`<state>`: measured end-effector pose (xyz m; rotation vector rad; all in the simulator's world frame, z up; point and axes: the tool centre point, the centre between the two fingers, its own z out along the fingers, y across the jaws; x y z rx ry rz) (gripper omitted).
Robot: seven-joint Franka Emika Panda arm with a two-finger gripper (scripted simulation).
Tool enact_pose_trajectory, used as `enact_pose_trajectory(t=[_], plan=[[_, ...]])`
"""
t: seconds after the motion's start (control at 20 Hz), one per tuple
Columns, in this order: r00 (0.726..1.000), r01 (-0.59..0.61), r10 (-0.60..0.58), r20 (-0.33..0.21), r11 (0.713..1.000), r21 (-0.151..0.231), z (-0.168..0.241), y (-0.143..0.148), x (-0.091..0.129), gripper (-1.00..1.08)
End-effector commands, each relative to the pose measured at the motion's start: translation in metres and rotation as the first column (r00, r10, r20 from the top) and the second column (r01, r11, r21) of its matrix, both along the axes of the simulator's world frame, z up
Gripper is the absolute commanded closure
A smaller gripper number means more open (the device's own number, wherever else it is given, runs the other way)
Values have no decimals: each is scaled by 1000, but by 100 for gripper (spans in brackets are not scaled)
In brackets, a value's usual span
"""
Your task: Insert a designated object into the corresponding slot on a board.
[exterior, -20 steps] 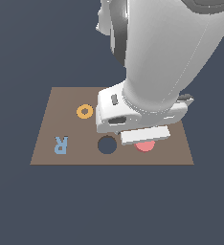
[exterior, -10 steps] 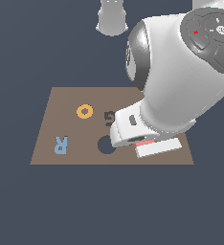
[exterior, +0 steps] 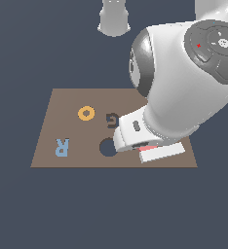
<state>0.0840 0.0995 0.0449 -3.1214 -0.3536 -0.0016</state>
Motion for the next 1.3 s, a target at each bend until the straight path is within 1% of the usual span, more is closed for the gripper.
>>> enact_pose_trajectory(t=[0.0, 0.2, 0.25, 0.9, 1.25], plan=[[1000, 0, 0, -1, 1000, 0, -9, 0, 0, -92], [1000, -1, 1, -1, 1000, 0, -15, 0, 0, -92], [1000, -1, 1, -1, 1000, 0, -15, 0, 0, 108], [1000, -4, 4, -1, 1000, 0, -14, 0, 0, 108], [998, -61, 61, -1, 998, 0, -14, 0, -3, 108]])
